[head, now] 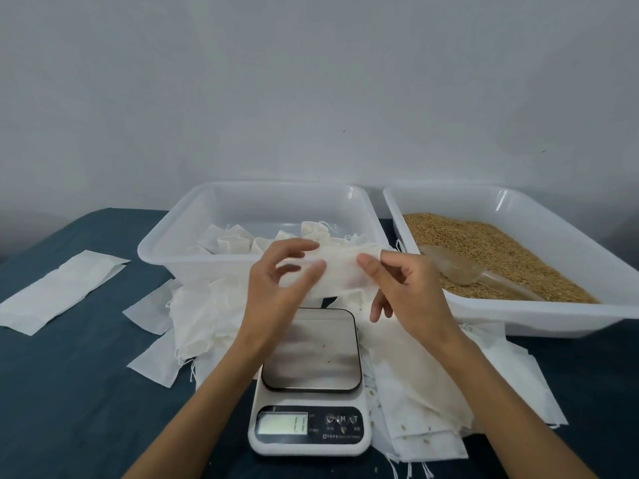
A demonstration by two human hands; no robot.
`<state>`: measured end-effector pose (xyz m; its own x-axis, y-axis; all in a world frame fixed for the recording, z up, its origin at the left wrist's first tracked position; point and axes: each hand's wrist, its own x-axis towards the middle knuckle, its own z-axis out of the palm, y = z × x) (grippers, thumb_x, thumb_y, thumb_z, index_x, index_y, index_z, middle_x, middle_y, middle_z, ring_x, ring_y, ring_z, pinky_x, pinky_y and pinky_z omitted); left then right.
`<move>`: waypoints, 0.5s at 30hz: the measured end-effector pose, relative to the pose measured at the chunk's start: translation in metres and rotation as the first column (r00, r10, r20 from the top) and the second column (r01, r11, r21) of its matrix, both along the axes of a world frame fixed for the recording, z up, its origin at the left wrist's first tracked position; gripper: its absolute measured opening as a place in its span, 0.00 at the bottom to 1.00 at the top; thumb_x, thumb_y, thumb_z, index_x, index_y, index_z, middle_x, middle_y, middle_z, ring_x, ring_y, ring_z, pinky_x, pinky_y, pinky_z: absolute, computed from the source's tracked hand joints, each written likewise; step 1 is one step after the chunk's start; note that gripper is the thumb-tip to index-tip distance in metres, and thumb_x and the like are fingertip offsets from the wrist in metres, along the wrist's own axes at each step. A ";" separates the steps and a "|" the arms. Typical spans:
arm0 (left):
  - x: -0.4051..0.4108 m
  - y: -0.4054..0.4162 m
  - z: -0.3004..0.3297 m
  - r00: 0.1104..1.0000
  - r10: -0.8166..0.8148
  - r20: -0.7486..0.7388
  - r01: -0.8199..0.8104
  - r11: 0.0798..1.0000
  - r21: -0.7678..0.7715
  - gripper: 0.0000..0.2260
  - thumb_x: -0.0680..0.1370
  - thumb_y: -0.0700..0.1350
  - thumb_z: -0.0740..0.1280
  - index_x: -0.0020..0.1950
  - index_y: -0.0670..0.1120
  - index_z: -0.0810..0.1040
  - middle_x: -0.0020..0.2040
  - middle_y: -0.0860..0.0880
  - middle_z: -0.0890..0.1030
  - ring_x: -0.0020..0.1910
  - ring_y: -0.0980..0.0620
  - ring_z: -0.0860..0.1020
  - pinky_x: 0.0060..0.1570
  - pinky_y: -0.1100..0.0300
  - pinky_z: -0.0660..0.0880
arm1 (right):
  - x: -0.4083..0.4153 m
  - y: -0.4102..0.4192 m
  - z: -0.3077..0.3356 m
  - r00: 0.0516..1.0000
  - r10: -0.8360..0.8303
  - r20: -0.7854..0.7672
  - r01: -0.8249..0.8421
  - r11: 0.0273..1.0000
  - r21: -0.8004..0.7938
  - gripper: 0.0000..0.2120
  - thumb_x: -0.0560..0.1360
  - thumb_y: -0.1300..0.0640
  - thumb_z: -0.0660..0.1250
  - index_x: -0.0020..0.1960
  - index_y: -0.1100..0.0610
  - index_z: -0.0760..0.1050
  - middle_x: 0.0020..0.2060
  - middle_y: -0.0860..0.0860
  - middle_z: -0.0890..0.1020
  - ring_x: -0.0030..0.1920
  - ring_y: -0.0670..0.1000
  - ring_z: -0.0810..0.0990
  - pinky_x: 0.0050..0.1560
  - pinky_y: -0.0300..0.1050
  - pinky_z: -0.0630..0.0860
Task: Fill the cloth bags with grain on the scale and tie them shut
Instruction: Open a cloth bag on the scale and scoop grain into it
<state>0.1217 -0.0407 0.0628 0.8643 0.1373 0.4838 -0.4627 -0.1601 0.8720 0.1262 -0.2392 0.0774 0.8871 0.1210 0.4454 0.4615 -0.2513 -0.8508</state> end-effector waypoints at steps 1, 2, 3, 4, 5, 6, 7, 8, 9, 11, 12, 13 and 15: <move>-0.003 -0.002 0.000 0.997 -0.004 0.076 -0.009 0.986 0.165 0.19 0.74 0.46 0.78 0.64 0.48 0.82 0.63 0.54 0.81 0.65 0.57 0.77 0.64 0.62 0.73 | 0.000 -0.002 0.001 1.000 0.014 -0.006 -0.014 0.999 -0.032 0.24 0.80 0.48 0.68 0.30 0.54 0.66 0.21 0.51 0.64 0.22 0.55 0.81 0.21 0.40 0.62; -0.006 -0.004 -0.002 0.991 -0.034 0.127 -0.006 0.952 0.305 0.26 0.72 0.49 0.80 0.69 0.49 0.79 0.68 0.54 0.78 0.71 0.56 0.74 0.70 0.63 0.69 | 0.001 -0.003 0.002 1.000 0.029 -0.007 -0.029 0.997 -0.070 0.25 0.80 0.47 0.68 0.31 0.58 0.65 0.22 0.55 0.65 0.21 0.55 0.80 0.21 0.39 0.61; -0.009 -0.008 -0.003 0.988 -0.076 0.133 0.016 0.914 0.406 0.32 0.71 0.50 0.81 0.73 0.50 0.76 0.70 0.54 0.75 0.73 0.56 0.71 0.73 0.62 0.66 | 0.001 -0.004 0.004 0.999 0.046 -0.014 -0.047 0.993 -0.110 0.26 0.80 0.46 0.68 0.32 0.62 0.66 0.22 0.58 0.65 0.20 0.54 0.80 0.22 0.38 0.60; -0.012 -0.013 -0.005 0.988 -0.113 0.106 0.052 0.887 0.459 0.35 0.71 0.48 0.81 0.76 0.51 0.73 0.71 0.54 0.75 0.74 0.55 0.70 0.75 0.59 0.65 | 0.000 -0.004 0.007 0.997 0.064 -0.032 -0.068 0.986 -0.154 0.28 0.80 0.44 0.68 0.34 0.65 0.67 0.23 0.59 0.65 0.20 0.54 0.79 0.23 0.36 0.60; -0.013 -0.017 -0.007 0.988 -0.131 0.079 0.079 0.877 0.473 0.35 0.72 0.45 0.81 0.76 0.50 0.71 0.71 0.54 0.75 0.73 0.54 0.71 0.76 0.53 0.66 | -0.001 -0.003 0.012 0.995 0.086 -0.058 -0.096 0.975 -0.202 0.29 0.80 0.42 0.67 0.35 0.67 0.69 0.22 0.59 0.66 0.20 0.54 0.79 0.23 0.35 0.60; -0.014 -0.020 -0.009 0.988 -0.137 0.067 0.090 0.879 0.468 0.33 0.74 0.41 0.79 0.76 0.50 0.71 0.71 0.53 0.77 0.72 0.52 0.73 0.75 0.49 0.67 | -0.003 -0.002 0.018 0.989 0.116 -0.094 -0.135 0.962 -0.238 0.30 0.79 0.39 0.65 0.36 0.67 0.71 0.21 0.56 0.67 0.20 0.53 0.79 0.23 0.35 0.61; -0.014 -0.021 -0.009 0.989 -0.134 0.066 0.089 0.885 0.457 0.31 0.74 0.37 0.77 0.75 0.49 0.72 0.70 0.52 0.78 0.70 0.51 0.76 0.73 0.48 0.70 | -0.005 -0.002 0.027 0.979 0.146 -0.144 -0.178 0.953 -0.246 0.31 0.78 0.36 0.62 0.37 0.65 0.74 0.21 0.52 0.71 0.20 0.53 0.79 0.23 0.35 0.62; -0.014 -0.021 -0.009 0.989 -0.132 0.060 0.093 0.895 0.436 0.29 0.75 0.34 0.75 0.74 0.47 0.74 0.68 0.51 0.80 0.67 0.52 0.78 0.70 0.49 0.72 | -0.008 -0.002 0.037 0.965 0.169 -0.200 -0.215 0.948 -0.236 0.31 0.77 0.33 0.58 0.39 0.61 0.78 0.24 0.49 0.77 0.21 0.53 0.79 0.22 0.37 0.64; -0.015 -0.019 -0.007 0.989 -0.138 0.045 0.107 0.906 0.409 0.27 0.74 0.33 0.74 0.72 0.45 0.75 0.65 0.51 0.82 0.63 0.52 0.79 0.66 0.51 0.75 | -0.012 -0.004 0.047 0.950 0.183 -0.254 -0.242 0.944 -0.226 0.32 0.75 0.30 0.55 0.42 0.57 0.81 0.30 0.46 0.83 0.22 0.54 0.80 0.22 0.38 0.66; -0.018 -0.019 -0.002 0.985 -0.175 0.013 0.159 0.922 0.354 0.23 0.73 0.35 0.71 0.68 0.45 0.76 0.59 0.51 0.83 0.57 0.53 0.81 0.58 0.57 0.77 | -0.018 -0.007 0.068 0.914 0.206 -0.348 -0.305 0.917 -0.258 0.38 0.70 0.25 0.50 0.49 0.54 0.83 0.40 0.48 0.87 0.25 0.57 0.82 0.23 0.39 0.70; -0.020 -0.021 -0.001 0.980 -0.200 -0.004 0.189 0.923 0.335 0.22 0.73 0.37 0.71 0.67 0.46 0.77 0.57 0.52 0.84 0.55 0.54 0.81 0.56 0.59 0.76 | -0.020 -0.007 0.076 0.898 0.209 -0.386 -0.335 0.895 -0.295 0.40 0.69 0.24 0.48 0.50 0.54 0.83 0.41 0.49 0.87 0.26 0.58 0.82 0.25 0.39 0.71; -0.023 -0.023 0.000 0.974 -0.225 -0.020 0.220 0.921 0.322 0.21 0.74 0.37 0.72 0.66 0.47 0.77 0.55 0.53 0.84 0.54 0.54 0.81 0.55 0.61 0.75 | -0.022 -0.004 0.081 0.886 0.209 -0.415 -0.363 0.868 -0.339 0.41 0.69 0.23 0.47 0.51 0.54 0.83 0.43 0.49 0.87 0.27 0.59 0.83 0.26 0.39 0.72; -0.026 -0.026 0.002 0.963 -0.265 -0.048 0.267 0.920 0.286 0.20 0.76 0.37 0.74 0.66 0.48 0.77 0.55 0.55 0.84 0.56 0.55 0.81 0.56 0.62 0.76 | -0.024 0.005 0.086 0.876 0.211 -0.433 -0.407 0.806 -0.430 0.41 0.70 0.24 0.46 0.51 0.55 0.83 0.47 0.47 0.87 0.29 0.59 0.84 0.30 0.40 0.74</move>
